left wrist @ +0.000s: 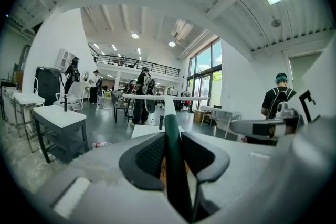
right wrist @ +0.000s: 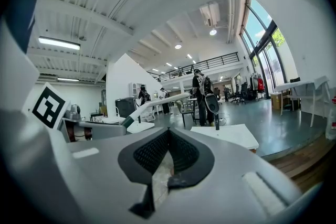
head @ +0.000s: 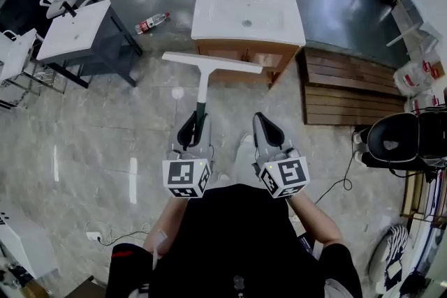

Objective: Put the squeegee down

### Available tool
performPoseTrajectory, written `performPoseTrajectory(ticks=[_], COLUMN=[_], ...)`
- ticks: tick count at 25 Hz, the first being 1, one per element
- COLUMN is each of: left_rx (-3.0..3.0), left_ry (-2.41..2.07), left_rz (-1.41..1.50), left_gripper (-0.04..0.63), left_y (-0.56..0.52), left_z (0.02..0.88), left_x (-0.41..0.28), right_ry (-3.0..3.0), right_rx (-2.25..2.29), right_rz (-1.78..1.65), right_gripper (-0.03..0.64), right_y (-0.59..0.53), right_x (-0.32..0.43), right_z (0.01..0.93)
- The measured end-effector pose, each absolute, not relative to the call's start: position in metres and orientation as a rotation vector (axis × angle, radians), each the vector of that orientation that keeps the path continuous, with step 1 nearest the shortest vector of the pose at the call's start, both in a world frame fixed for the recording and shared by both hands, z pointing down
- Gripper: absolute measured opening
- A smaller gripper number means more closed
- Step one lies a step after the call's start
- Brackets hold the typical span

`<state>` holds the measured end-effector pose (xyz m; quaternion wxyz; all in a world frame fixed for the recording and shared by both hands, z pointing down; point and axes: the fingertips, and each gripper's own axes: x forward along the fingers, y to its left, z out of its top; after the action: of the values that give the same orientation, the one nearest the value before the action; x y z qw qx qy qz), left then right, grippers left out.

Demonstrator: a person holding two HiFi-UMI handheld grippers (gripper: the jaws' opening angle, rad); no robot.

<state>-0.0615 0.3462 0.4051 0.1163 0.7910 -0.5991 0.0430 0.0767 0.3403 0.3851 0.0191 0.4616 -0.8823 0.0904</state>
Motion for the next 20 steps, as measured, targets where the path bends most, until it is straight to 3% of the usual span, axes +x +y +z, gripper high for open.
performPoseTrajectory(ticks=[20], left_rx=[2.275], left_ry=[-1.773], left_rz=[0.146], left_gripper=[0.106], left_y=[0.249], left_z=[0.410], left_x=[-0.048], right_ry=[-2.742], right_rx=[1.362], right_rz=[0.329], right_gripper=[0.002], right_y=[0.238], right_x=[0.082], right_z=[0.393])
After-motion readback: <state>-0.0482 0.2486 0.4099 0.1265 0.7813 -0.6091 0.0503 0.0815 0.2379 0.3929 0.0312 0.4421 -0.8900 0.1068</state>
